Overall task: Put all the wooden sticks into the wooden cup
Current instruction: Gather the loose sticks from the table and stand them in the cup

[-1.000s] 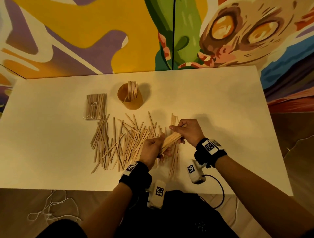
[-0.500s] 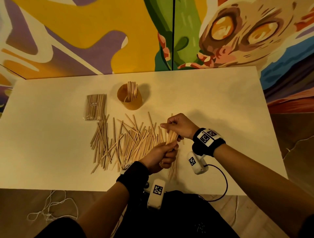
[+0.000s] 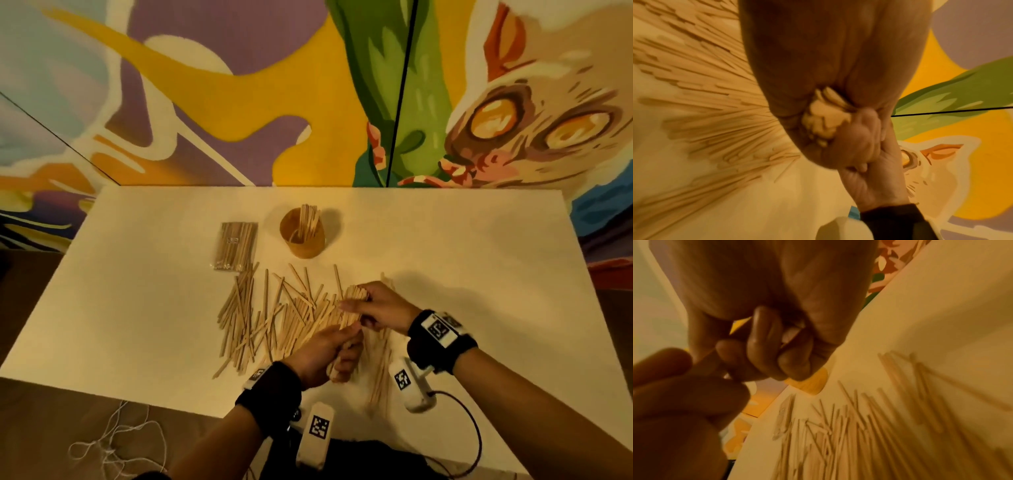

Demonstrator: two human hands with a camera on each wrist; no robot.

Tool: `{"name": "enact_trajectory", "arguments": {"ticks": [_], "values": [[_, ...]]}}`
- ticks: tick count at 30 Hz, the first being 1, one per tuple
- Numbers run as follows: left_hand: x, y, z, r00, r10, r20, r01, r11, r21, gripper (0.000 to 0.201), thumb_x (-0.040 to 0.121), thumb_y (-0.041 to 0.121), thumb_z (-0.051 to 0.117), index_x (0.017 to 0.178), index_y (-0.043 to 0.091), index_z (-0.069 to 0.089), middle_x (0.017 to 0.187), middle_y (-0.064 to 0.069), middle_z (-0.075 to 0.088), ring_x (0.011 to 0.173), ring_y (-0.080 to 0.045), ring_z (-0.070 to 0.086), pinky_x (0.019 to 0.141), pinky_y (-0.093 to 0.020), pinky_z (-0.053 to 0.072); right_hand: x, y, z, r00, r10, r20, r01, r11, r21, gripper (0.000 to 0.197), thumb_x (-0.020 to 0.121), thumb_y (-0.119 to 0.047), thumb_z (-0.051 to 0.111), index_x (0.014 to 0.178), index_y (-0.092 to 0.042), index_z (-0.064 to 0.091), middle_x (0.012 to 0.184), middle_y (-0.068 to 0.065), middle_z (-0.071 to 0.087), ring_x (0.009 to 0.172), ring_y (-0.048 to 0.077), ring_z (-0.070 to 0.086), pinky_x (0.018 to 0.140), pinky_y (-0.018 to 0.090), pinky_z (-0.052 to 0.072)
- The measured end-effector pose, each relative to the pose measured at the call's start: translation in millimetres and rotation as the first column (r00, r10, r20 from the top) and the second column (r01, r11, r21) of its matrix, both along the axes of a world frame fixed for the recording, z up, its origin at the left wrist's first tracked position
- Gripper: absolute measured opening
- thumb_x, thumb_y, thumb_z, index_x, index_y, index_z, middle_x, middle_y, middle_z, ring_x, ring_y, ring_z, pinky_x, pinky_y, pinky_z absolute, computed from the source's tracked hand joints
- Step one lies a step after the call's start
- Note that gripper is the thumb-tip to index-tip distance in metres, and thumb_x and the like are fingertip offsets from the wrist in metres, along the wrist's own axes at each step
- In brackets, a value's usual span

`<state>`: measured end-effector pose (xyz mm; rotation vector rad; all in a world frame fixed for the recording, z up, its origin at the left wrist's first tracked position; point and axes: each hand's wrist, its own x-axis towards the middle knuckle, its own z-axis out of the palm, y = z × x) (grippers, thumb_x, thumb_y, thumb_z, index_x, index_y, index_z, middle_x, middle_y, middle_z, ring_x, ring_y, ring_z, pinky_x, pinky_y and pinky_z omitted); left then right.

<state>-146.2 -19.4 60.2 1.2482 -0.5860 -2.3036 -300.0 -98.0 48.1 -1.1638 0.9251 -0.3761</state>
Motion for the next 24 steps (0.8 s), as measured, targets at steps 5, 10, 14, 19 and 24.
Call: {"name": "enact_trajectory", "arguments": {"ticks": [5,10,14,19,24], "values": [[28,-14,10,0.999,-0.035,-0.014,0.033,0.996,-0.086,0.029,0.095,0.033,0.054,0.079,0.01,0.061,0.073,-0.009,0.063,0.062,-0.019,0.06,0.061,-0.029,0.051,29,-14,12,0.999,0.049,0.021,-0.049,0.999,0.003,0.023,0.091,-0.021,0.065,0.071,-0.012,0.059,0.044,-0.002,0.043,0.039,0.013,0.033,0.044,0.026,0.024],[66,-40,15,0.999,-0.032,-0.044,0.028,0.995,-0.094,0.023,0.1,0.022,0.046,0.095,0.004,0.059,0.075,-0.008,0.064,0.063,-0.017,0.062,0.063,-0.029,0.054,56,-34,17,0.999,0.05,0.005,-0.05,0.999,-0.01,0.023,0.091,-0.023,0.065,0.075,-0.007,0.058,0.045,0.002,0.04,0.04,0.015,0.029,0.042,0.025,0.023],[84,-55,8,0.996,0.008,-0.085,-0.016,0.996,-0.088,0.019,0.098,0.024,0.048,0.091,0.008,0.054,0.065,-0.002,0.047,0.058,-0.015,0.048,0.06,-0.029,0.048,75,-52,21,0.999,0.043,0.014,-0.043,0.999,0.0,0.024,0.091,-0.021,0.065,0.073,-0.007,0.058,0.046,0.004,0.042,0.041,0.015,0.027,0.043,0.024,0.02],[101,-82,-1,0.994,0.006,-0.107,-0.02,0.992,-0.128,0.02,0.099,0.024,0.046,0.089,0.008,0.054,0.066,-0.002,0.049,0.057,-0.015,0.048,0.056,-0.025,0.044,92,-82,19,0.999,0.003,-0.053,-0.003,1.0,0.005,0.025,0.091,-0.014,0.064,0.09,0.01,0.058,0.048,0.002,0.041,0.044,0.014,0.03,0.041,0.021,0.023],[122,-122,-11,0.997,0.003,0.071,0.011,0.981,-0.194,0.031,0.101,0.032,0.043,0.101,0.008,0.063,0.086,-0.007,0.067,0.075,-0.017,0.063,0.07,-0.029,0.053,98,-122,23,0.981,-0.151,-0.12,0.137,0.984,-0.112,0.013,0.091,-0.013,0.064,0.078,-0.01,0.065,0.043,0.0,0.048,0.036,0.011,0.035,0.039,0.021,0.025]]}}
